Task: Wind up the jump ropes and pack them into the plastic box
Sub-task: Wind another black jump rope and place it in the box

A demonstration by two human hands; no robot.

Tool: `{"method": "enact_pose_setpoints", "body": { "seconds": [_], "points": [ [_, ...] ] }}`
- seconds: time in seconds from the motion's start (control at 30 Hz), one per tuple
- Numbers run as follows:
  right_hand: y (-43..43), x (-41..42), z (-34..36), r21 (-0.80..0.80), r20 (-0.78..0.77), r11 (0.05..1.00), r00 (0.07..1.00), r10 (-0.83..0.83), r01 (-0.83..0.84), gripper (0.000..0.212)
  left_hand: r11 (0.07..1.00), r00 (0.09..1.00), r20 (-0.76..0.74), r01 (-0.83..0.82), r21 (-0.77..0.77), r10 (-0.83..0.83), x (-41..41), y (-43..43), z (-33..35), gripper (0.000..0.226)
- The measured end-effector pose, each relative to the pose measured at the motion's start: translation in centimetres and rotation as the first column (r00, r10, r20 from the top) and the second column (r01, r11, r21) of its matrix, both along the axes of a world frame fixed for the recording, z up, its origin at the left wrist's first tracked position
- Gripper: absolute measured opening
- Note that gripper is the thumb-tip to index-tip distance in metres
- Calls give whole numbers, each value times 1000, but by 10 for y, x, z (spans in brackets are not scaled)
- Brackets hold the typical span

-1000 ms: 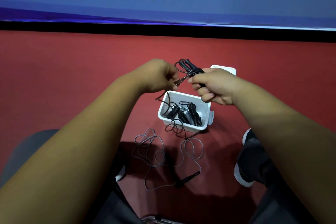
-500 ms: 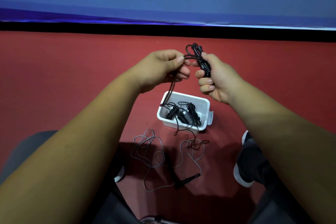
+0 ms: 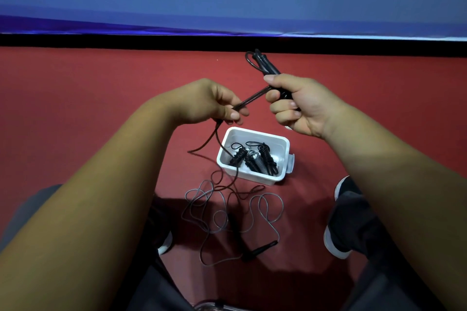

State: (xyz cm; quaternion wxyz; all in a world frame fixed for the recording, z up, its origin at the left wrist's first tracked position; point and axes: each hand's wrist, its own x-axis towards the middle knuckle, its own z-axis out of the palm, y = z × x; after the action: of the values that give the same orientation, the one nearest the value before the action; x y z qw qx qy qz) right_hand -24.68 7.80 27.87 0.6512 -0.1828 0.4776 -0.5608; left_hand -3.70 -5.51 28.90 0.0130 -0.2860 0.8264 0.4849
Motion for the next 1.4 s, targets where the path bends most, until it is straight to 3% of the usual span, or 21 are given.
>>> {"method": "enact_pose_setpoints", "body": {
  "seconds": [0.2,0.4,0.47,0.57,1.0,1.13,1.27,1.4],
  "points": [
    [-2,1,-12,4,-96,999,995,-34,35,19,999,994,108,29,-39,-25,-2,-2,-12,14],
    [-5,9,-20,-22,-131,985,976,-173,171,23,993,990,144,-27,117,10,-5,-2,-26,14],
    [-5,12,-19,-52,-163,990,977,-140,133,21,990,990,141,-42,135,23,-4,-4,-29,14],
    [-3,17,-17,-84,-230,995,970,-71,53,38,990,989,144,-53,133,33,-2,-4,-34,13],
    [-3,22,-14,-96,-284,993,954,-93,68,50,989,991,115,-85,124,71,-1,-2,-35,12],
    [-2,23,-13,-74,-291,997,956,-45,24,45,992,991,89,-106,65,100,-1,-3,-36,9],
    [2,27,-7,-19,-316,996,946,75,-86,3,989,987,85,-135,-57,139,-1,-2,-38,7],
    [8,31,-3,34,-277,973,933,228,-228,18,978,983,78,-151,-143,164,-4,0,-43,9]
  ]
}}
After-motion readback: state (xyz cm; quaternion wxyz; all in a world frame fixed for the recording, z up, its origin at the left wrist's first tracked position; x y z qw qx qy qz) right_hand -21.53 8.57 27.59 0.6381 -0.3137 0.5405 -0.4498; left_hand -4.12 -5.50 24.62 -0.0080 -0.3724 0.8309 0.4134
